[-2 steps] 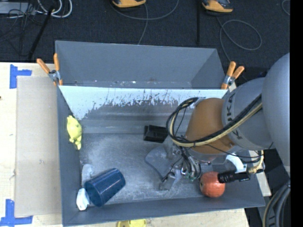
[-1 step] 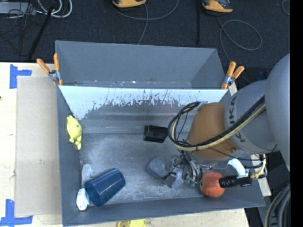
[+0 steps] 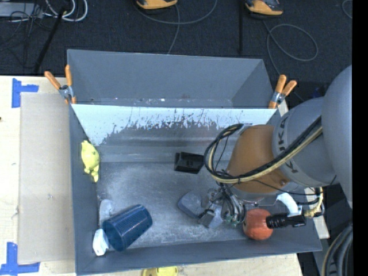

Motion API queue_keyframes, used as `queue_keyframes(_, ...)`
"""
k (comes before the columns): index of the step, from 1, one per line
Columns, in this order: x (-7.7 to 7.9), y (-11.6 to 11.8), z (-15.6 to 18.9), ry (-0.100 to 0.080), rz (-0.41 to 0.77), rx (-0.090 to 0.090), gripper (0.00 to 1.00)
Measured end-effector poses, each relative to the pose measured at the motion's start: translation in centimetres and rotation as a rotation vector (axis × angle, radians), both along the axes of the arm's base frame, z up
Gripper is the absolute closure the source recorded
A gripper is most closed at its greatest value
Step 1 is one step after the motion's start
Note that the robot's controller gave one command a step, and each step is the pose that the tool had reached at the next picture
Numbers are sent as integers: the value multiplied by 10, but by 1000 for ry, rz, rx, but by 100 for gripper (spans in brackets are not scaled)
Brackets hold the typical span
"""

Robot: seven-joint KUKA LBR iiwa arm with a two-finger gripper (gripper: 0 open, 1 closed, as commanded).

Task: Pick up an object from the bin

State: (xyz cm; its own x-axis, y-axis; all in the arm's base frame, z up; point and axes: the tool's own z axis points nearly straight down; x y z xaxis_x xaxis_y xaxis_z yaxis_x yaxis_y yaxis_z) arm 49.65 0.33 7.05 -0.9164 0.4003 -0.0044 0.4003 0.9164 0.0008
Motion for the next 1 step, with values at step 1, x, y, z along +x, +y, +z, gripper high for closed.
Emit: queue_keyframes(1,-1,0,4,5,0,0,100)
